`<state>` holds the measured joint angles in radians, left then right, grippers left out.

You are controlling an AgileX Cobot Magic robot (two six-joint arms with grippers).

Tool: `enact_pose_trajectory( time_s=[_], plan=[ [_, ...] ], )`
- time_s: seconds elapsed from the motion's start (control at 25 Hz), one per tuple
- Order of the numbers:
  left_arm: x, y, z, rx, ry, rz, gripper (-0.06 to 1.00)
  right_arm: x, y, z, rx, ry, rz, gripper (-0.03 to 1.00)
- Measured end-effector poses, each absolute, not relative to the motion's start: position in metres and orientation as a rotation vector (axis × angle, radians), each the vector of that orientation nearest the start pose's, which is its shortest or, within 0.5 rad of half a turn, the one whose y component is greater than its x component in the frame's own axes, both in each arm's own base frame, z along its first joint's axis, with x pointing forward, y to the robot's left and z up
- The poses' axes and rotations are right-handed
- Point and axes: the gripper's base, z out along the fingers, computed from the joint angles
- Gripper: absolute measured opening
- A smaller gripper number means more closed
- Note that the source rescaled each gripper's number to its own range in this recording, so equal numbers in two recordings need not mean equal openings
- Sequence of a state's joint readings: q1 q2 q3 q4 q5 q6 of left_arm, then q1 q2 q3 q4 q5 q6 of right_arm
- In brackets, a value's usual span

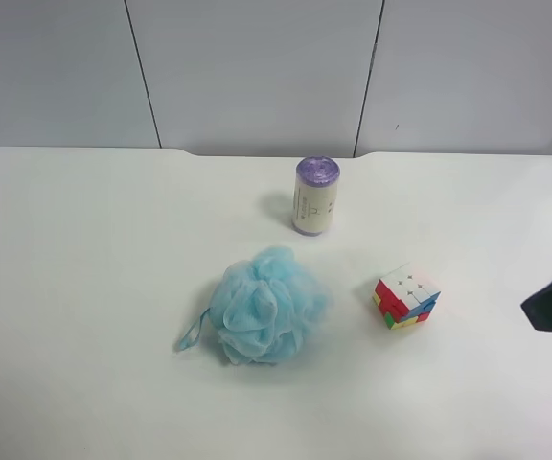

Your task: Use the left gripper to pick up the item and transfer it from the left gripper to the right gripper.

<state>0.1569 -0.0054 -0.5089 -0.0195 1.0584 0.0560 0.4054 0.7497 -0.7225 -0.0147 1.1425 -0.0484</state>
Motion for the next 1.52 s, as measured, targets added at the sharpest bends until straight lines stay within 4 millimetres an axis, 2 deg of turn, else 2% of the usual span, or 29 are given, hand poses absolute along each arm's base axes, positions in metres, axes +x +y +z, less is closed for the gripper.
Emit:
enact_pose_trajectory(
  time_s=[0.32, 0.44, 0.64, 1.24, 1.52],
  plan=[
    [-0.006, -0.003, 0.280, -0.101, 2.027, 0.111, 0.99, 0.040, 0.019, 0.286, -0.517, 2.253, 0.210, 1.00],
    [-0.006, -0.003, 0.280, -0.101, 2.027, 0.111, 0.99, 0.023, 0.012, 0.279, -0.499, 2.185, 0.224, 1.00],
    [-0.006, -0.003, 0.280, -0.101, 2.027, 0.111, 0.99, 0.003, 0.003, 0.280, -0.463, 2.053, 0.244, 1.00],
    [-0.006, -0.003, 0.280, -0.101, 2.027, 0.111, 0.99, -0.001, 0.001, 0.280, -0.450, 2.027, 0.242, 1.00],
    [-0.006, -0.003, 0.280, -0.101, 2.027, 0.111, 0.99, -0.002, 0.001, 0.280, -0.234, 2.049, 0.114, 1.00]
  ],
)
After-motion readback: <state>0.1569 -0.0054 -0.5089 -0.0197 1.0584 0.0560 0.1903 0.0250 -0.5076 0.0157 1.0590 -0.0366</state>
